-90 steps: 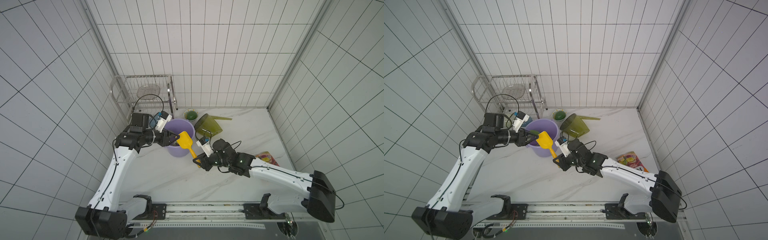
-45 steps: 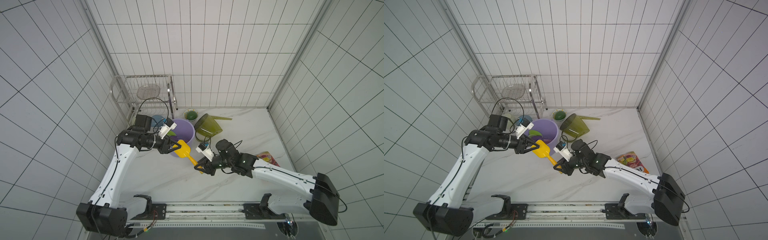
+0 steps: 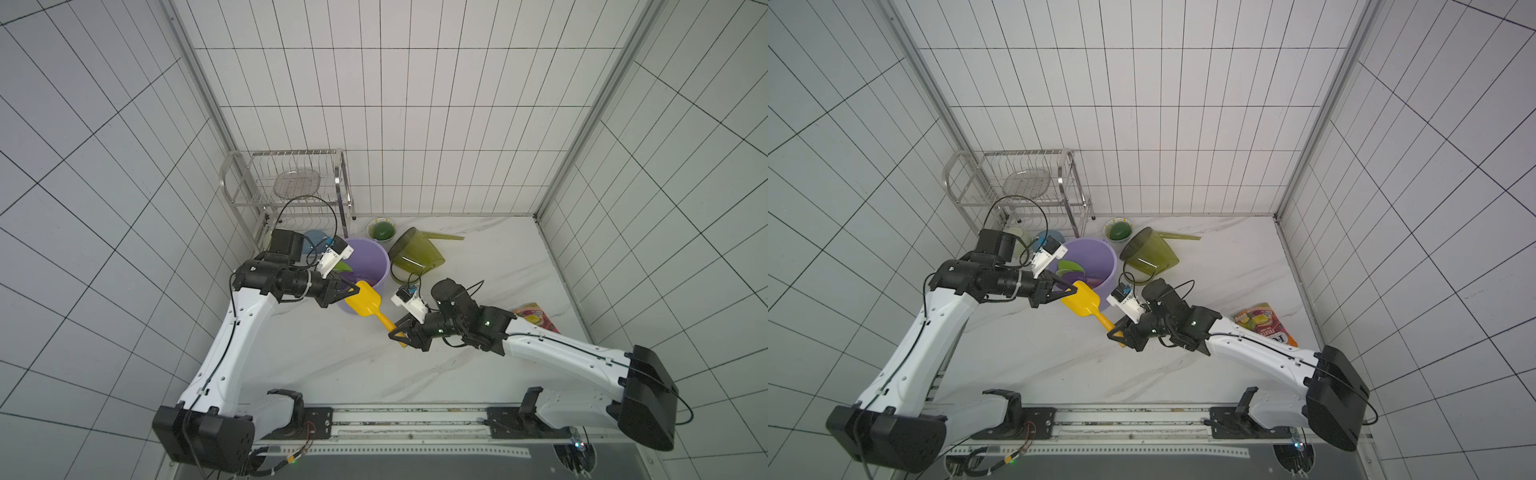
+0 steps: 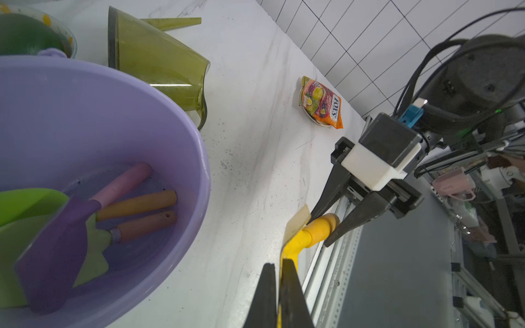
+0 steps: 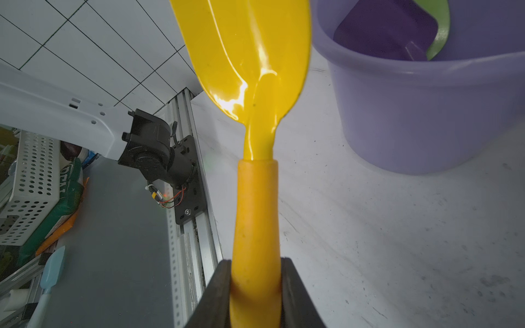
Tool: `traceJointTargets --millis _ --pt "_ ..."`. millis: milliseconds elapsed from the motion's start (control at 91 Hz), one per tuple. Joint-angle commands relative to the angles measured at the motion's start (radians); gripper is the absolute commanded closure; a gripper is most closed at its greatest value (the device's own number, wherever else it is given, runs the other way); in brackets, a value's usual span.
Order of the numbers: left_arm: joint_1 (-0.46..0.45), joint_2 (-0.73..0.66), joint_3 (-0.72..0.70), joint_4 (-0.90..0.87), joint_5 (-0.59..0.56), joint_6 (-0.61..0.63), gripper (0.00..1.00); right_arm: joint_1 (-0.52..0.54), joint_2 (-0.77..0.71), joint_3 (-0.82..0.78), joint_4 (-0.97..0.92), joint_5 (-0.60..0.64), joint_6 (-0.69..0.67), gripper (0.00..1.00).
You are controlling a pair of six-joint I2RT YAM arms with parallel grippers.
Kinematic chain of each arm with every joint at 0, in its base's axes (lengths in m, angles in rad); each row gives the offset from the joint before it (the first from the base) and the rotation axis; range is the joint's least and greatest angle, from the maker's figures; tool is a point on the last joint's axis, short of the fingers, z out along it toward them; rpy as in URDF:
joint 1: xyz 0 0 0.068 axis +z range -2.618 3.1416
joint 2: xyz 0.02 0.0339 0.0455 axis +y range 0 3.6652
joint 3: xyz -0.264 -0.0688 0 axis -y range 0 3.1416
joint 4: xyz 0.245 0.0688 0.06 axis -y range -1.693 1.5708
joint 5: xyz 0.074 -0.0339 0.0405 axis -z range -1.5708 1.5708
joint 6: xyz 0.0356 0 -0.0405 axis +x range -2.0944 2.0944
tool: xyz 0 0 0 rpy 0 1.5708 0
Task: Organize the gardening tools
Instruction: Pick up the gardening tool from the center of the board.
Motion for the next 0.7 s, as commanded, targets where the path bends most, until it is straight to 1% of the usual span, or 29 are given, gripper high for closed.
traceJointTargets --millis 0,55,154,231,341,495,605,693 --pt "-0.005 -0.013 0.003 0.063 -0.021 -0.059 1.00 -0.009 -0.006 -0.001 0.017 0.043 0.016 0.83" --pt "-0.003 -0.016 0.011 0.088 -0.041 -0.095 1.00 -0.008 -0.016 0.000 0.010 0.074 0.032 0.78" --pt "0.002 -0.019 0.027 0.121 -0.078 -0.149 1.00 -0.012 -0.039 0.000 0.004 0.119 0.058 0.67" --pt "0.012 -0.020 0.044 0.139 -0.095 -0.178 1.00 -0.016 -0.062 -0.001 -0.004 0.158 0.088 0.55" --pt "0.033 -0.019 0.072 0.160 -0.116 -0.222 1.00 -0.026 -0.098 -0.002 -0.025 0.241 0.134 0.44" --pt "0.074 -0.014 0.119 0.180 -0.171 -0.274 1.00 -0.035 -0.154 0.000 -0.071 0.357 0.191 0.38" --pt "0.123 -0.030 0.128 0.237 -0.202 -0.326 1.00 -0.040 -0.178 0.006 -0.105 0.408 0.216 0.37" --pt "0.145 -0.038 0.137 0.277 -0.244 -0.365 1.00 -0.042 -0.195 0.004 -0.115 0.436 0.238 0.37"
